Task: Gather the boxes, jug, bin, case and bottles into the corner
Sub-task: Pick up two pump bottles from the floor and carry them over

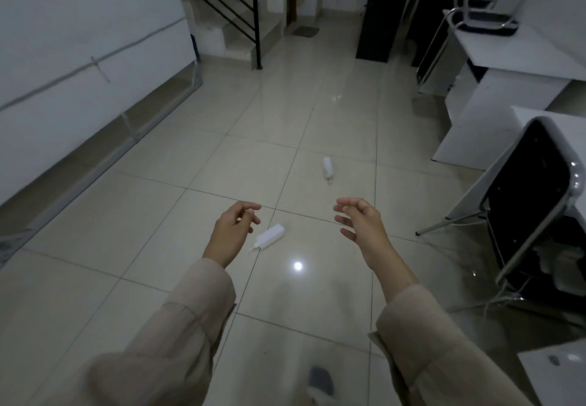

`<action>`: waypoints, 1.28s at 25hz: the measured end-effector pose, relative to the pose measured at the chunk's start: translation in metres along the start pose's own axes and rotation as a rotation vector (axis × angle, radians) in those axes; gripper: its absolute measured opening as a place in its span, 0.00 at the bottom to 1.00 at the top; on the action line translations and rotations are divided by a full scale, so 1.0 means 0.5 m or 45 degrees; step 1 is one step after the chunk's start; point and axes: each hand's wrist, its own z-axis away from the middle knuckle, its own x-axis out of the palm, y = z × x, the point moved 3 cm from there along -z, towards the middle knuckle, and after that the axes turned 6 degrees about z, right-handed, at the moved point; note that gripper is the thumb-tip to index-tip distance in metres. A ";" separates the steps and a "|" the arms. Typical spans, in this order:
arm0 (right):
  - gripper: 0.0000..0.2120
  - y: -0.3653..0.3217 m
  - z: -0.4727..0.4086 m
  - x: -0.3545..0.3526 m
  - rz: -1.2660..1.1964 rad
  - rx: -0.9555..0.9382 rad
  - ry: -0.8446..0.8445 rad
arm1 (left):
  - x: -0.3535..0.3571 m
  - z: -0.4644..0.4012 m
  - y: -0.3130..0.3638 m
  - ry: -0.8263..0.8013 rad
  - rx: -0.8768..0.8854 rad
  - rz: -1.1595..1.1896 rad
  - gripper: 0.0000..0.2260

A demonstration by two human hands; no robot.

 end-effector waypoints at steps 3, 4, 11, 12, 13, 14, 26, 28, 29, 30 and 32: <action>0.10 -0.048 -0.146 -0.056 0.021 -0.018 0.035 | 0.064 -0.122 0.025 0.037 -0.016 0.027 0.10; 0.10 -0.058 -0.189 -0.069 0.024 -0.005 0.045 | 0.081 -0.156 0.029 0.047 -0.025 0.030 0.10; 0.10 -0.097 -0.509 -0.056 0.068 0.052 -0.056 | 0.145 -0.458 0.021 0.133 -0.052 0.024 0.10; 0.10 -0.109 -0.561 -0.051 0.071 0.052 -0.057 | 0.150 -0.511 0.021 0.137 -0.062 0.026 0.10; 0.11 -0.124 -0.612 -0.047 0.069 0.058 -0.044 | 0.155 -0.564 0.023 0.132 -0.073 0.023 0.10; 0.11 -0.140 -0.665 -0.045 0.064 0.066 -0.030 | 0.160 -0.620 0.028 0.123 -0.088 0.016 0.10; 0.10 -0.318 -1.162 0.054 0.103 0.046 -0.119 | 0.204 -1.104 0.099 0.068 -0.176 -0.030 0.10; 0.10 -0.318 -1.231 0.070 0.160 0.065 -0.173 | 0.217 -1.139 0.083 0.121 -0.225 -0.014 0.10; 0.10 -0.319 -1.270 0.079 0.189 0.076 -0.207 | 0.226 -1.154 0.071 0.154 -0.258 -0.005 0.10; 0.09 -0.321 -1.306 0.088 0.226 0.085 -0.252 | 0.236 -1.168 0.057 0.192 -0.296 0.006 0.10; 0.09 -0.322 -1.391 0.112 0.340 0.087 -0.387 | 0.265 -1.204 0.029 0.305 -0.385 0.051 0.10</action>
